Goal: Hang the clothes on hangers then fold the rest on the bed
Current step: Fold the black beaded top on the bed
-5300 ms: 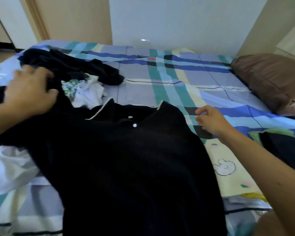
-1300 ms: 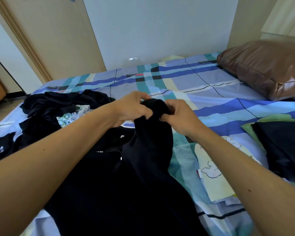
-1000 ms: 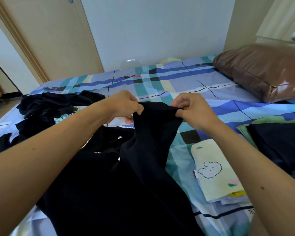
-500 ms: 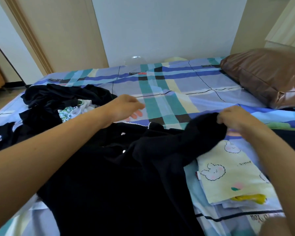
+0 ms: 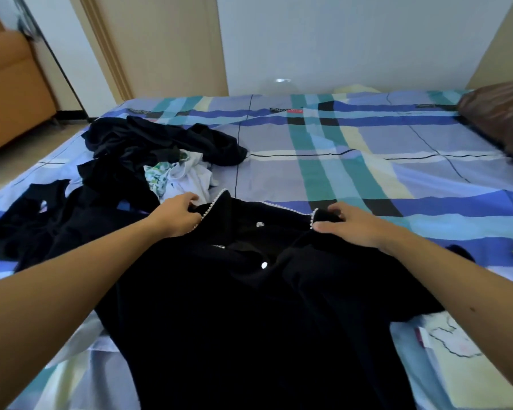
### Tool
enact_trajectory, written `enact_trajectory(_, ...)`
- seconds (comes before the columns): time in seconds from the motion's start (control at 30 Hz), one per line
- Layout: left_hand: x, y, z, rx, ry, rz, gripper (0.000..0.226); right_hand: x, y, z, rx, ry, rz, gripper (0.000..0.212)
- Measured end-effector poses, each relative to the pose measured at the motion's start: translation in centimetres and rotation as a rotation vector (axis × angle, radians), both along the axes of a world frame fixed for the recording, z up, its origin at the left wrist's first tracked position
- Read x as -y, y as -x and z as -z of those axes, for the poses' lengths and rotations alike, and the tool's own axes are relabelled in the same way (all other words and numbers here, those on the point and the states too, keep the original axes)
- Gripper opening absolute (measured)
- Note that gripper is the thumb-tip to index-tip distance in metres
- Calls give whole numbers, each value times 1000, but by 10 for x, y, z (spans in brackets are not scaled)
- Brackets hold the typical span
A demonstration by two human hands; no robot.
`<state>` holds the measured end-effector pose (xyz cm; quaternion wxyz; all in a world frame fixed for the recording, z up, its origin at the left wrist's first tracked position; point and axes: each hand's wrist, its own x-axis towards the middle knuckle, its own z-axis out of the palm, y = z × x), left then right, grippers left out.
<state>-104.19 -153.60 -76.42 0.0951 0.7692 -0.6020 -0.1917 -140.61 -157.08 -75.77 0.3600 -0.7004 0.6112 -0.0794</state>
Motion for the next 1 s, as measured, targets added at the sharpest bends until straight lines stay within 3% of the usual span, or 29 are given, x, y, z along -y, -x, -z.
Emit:
enact_trajectory(0.07, 14, -1, 6, 3, -42, 9, 55, 10, -10, 11, -55, 25, -18, 68)
enact_trajectory(0.17, 28, -2, 8, 125, -86, 107, 48, 22, -17, 1, -34, -12, -55, 28)
enact_trajectory(0.27, 38, -5, -8, 168, 138, 282, 28, 29, -12, -25, 70, -60, -73, 3)
enact_trajectory(0.33, 51, -7, -33, 153, 320, 307, 25, 46, -12, -45, 174, -45, -20, 10)
enact_trajectory(0.43, 88, -10, -67, 204, 473, 122, 29, 94, -20, -64, 232, 222, 140, 19)
enact_trajectory(0.5, 109, -6, -82, 365, 498, -104, 35, 114, -28, -70, 149, 352, 225, 49)
enact_trajectory(0.57, 112, 9, -91, 418, 467, -163, 48, 113, -35, -70, -22, 410, 167, 74)
enact_trajectory(0.7, 35, 59, -83, 235, 508, 302, 37, 46, -31, -59, -28, 414, -39, 76)
enact_trajectory(0.8, -73, 96, -55, 36, 301, 629, 35, -33, -15, -43, -45, 293, -207, 54)
enact_trajectory(0.9, -159, 113, -31, 2, 120, 741, 44, -105, 9, -27, -40, 257, -318, 27)
enact_trajectory(1.0, -207, 110, -19, 69, 7, 771, 59, -161, 29, -25, -34, 123, -432, 30)
